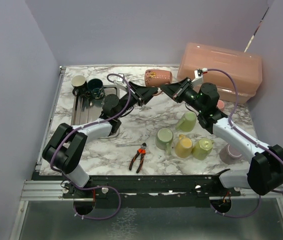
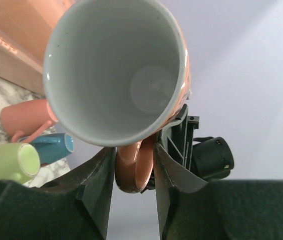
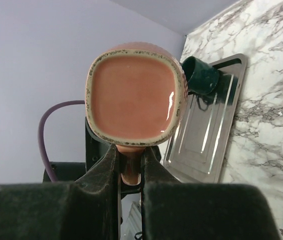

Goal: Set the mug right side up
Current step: Turn over the cup at the center of the board, then place the cup on the tray.

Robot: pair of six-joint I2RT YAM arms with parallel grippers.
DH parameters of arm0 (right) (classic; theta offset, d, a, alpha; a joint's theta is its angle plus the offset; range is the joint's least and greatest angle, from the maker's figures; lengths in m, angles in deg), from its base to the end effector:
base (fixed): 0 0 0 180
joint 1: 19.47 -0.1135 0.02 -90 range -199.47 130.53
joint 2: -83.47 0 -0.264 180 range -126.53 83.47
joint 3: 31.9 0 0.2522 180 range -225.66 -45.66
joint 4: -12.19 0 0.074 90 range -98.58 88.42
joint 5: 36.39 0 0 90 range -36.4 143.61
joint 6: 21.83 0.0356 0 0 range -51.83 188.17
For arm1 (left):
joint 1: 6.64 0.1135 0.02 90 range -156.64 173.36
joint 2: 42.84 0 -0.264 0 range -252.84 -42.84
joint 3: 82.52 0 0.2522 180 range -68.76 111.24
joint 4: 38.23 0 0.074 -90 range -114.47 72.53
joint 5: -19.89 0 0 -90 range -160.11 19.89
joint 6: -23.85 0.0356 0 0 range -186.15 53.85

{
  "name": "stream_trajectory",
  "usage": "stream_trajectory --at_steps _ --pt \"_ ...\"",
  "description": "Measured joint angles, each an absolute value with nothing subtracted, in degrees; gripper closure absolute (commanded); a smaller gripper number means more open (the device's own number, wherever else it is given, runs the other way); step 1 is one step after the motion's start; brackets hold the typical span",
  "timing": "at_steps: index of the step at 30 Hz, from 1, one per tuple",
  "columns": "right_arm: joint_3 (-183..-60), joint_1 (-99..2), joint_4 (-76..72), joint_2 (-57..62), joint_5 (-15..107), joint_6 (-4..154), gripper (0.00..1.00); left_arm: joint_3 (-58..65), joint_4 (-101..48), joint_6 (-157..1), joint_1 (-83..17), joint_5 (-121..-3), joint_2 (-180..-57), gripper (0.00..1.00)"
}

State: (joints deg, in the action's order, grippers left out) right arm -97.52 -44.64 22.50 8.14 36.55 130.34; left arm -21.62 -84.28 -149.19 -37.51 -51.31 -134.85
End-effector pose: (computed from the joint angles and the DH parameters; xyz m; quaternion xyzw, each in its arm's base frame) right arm 0.2759 0.1412 0.3275 0.1207 0.6931 0.5608 0.4364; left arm 0.2939 -0.1890 0.2748 -0.1479 0.5967 -0.7101 0.3432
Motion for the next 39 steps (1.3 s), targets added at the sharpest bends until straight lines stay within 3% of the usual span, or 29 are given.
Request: stream_trajectory --at_steps 4,10,12,13,14,17,20,33,39 --pt "-97.6 -44.6 23.6 7.9 34.4 131.7 0.99 -21.6 -86.4 -151.3 -37.5 -50.1 -134.8 0.7" --pt "-97.6 -44.5 25.8 7.7 32.4 132.7 0.99 -20.4 -86.7 -151.9 -37.4 -48.5 -135.1 0.97" --pt "-97.6 -44.3 26.4 7.7 32.1 132.9 0.99 -20.1 -87.3 -151.8 -37.4 -48.3 -135.1 1.0" --pt "-97.6 -44.3 26.7 7.7 32.0 132.8 0.95 -19.9 -87.4 -151.7 -37.4 -48.2 -135.1 1.0" --pt "-97.6 -44.3 26.7 7.7 32.0 132.7 0.85 -19.8 -87.4 -151.2 -37.4 -48.0 -135.2 1.0" --pt "-97.6 -44.3 26.5 7.8 32.1 132.3 0.46 -19.8 -87.4 -149.8 -37.3 -47.7 -135.2 1.0" --pt "-97.6 -44.3 25.5 8.0 32.1 131.4 0.3 -19.8 -87.1 -147.5 -36.9 -47.1 -135.2 1.0" --pt "-98.4 -44.5 15.7 10.2 37.7 125.3 0.25 -19.6 -82.3 -139.2 -27.8 -43.4 -135.1 1.0" --pt "-100.3 -44.5 7.0 10.2 40.6 121.9 0.26 -14.1 -58.8 -121.8 -25.0 -47.2 -133.8 1.0"
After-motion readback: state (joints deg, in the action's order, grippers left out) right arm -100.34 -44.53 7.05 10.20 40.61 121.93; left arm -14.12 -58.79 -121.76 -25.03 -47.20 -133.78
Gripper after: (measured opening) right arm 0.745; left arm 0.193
